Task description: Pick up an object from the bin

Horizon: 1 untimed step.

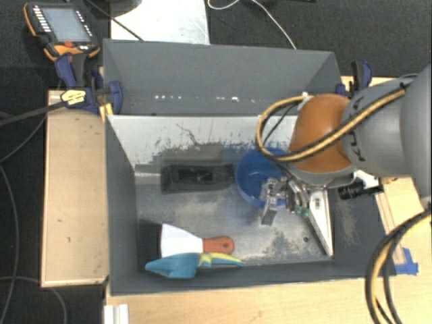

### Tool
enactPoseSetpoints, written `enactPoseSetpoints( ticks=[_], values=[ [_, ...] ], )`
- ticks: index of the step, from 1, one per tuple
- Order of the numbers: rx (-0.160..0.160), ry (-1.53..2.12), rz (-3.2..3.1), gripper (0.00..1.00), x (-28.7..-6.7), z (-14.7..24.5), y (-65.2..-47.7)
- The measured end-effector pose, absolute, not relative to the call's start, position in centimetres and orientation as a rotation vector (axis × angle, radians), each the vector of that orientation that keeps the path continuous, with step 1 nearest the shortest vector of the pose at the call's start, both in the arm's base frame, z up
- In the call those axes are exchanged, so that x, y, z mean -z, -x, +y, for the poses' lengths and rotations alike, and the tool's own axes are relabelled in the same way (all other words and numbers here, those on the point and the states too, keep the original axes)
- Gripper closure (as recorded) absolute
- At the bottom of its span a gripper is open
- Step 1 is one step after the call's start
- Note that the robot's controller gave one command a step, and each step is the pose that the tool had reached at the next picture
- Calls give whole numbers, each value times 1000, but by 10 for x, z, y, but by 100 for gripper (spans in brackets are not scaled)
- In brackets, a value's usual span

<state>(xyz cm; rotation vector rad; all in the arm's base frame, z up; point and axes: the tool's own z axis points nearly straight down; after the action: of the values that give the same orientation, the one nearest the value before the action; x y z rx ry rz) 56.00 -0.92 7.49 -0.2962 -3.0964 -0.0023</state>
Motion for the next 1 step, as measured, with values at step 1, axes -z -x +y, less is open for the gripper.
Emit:
enactPoseSetpoints(
  ticks=[1],
  values=[
    [2, 294, -3097, 100, -75, -9, -560]
  ],
)
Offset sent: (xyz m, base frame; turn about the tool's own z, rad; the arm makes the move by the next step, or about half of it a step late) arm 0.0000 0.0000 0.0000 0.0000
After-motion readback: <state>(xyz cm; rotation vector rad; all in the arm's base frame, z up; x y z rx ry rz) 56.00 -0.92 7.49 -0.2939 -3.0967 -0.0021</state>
